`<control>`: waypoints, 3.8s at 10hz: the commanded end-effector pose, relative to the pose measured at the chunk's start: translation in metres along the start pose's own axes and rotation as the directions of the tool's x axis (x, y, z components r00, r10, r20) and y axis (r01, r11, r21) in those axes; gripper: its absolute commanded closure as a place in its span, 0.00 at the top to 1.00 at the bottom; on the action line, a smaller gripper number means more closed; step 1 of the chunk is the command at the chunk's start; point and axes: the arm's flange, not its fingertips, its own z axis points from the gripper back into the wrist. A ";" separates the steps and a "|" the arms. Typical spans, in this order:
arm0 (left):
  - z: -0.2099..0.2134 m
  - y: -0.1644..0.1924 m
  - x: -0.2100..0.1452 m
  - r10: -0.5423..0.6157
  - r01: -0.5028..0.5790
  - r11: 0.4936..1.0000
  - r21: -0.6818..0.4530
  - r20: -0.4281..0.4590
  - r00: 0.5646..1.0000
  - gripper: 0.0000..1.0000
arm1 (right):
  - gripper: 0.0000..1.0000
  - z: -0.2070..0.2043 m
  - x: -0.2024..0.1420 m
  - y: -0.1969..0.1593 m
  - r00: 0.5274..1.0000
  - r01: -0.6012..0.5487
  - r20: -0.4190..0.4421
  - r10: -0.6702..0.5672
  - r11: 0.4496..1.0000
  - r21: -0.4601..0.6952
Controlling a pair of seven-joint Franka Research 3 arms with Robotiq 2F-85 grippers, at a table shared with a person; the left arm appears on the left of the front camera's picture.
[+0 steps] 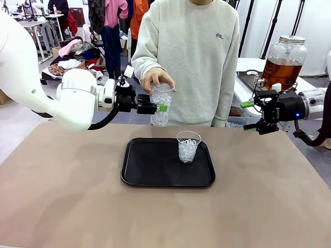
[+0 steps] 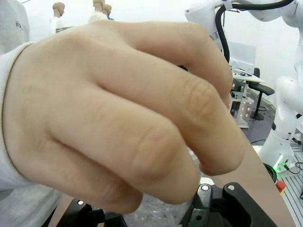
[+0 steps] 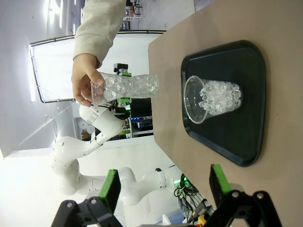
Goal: Pour the drink into the iced cup.
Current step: Open the gripper to release the iced cup you were holding, then pick up the iced cup indicated by the human and present it to them.
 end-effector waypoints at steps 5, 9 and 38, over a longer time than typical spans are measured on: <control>0.022 -0.004 -0.002 -0.015 0.015 0.999 -0.028 0.006 1.000 1.00 | 1.00 0.000 0.000 0.001 1.000 0.002 0.001 -0.002 1.000 0.002; 0.069 -0.018 -0.012 -0.021 0.021 0.999 -0.043 0.020 1.000 1.00 | 1.00 0.000 0.000 0.001 1.000 0.002 0.001 -0.002 1.000 0.002; 0.163 -0.054 -0.048 -0.105 0.106 0.991 -0.078 0.008 0.994 1.00 | 1.00 0.000 0.000 0.001 1.000 0.002 0.001 -0.002 1.000 0.002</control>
